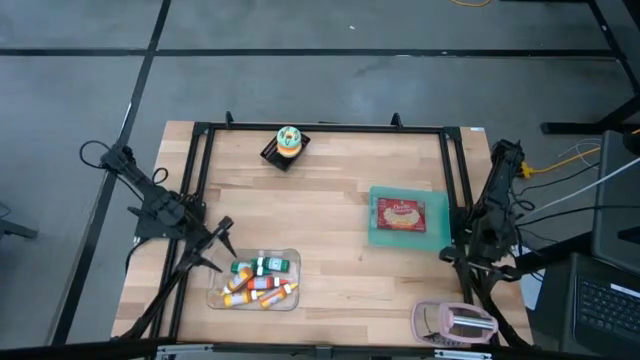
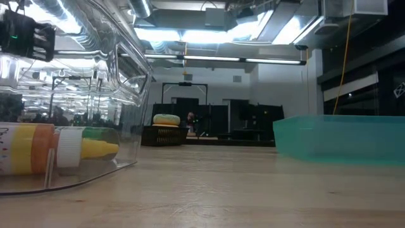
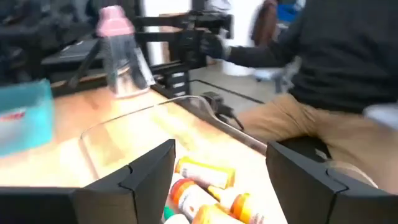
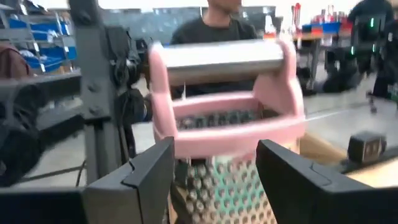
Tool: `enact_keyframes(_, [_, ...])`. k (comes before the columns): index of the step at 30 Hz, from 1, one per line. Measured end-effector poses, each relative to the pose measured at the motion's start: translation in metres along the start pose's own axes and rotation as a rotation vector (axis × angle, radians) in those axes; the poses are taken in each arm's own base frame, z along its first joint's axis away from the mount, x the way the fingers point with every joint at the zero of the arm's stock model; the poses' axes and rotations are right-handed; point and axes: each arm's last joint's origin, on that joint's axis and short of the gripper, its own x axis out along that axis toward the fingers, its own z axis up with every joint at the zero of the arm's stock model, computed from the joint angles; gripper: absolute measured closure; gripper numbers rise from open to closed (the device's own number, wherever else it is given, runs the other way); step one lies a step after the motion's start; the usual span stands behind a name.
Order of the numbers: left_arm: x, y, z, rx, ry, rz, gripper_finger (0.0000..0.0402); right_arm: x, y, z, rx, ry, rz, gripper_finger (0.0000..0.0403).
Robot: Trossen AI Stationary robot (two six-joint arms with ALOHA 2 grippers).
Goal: Pick & Place Food Item
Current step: Return to Home Position
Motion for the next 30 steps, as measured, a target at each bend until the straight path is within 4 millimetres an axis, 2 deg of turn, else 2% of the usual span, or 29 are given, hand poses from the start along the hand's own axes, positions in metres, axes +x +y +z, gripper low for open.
enact_keyframes(4, [0.001,-0.001,-0.001,0.057,0.007,-0.021,0.0157,0.005,-0.002,-0.007,0.015,0.082,-0.017,0.0179])
enact_keyframes(9, [0.007,-0.001,-0.010,0.081,0.117,-0.025,0.0159,0.010,-0.003,-0.015,0.035,0.178,-0.025,0.0179])
enact_keyframes(14, [0.011,0.001,-0.015,0.037,0.191,-0.013,0.0156,0.013,-0.005,-0.023,0.071,0.257,-0.037,0.0179])
enact_keyframes(20, [0.011,0.003,-0.015,0.058,0.189,-0.001,0.0157,0.014,-0.005,-0.023,0.068,0.262,-0.038,0.0179])
enact_keyframes(25, [0.008,0.003,-0.013,0.078,0.162,0.006,0.0159,0.007,-0.001,-0.003,0.030,0.065,0.032,0.0179])
enact_keyframes(30, [0.008,0.003,-0.012,0.132,0.147,0.008,0.0155,-0.010,0.008,0.040,-0.084,-0.247,0.164,0.0179])
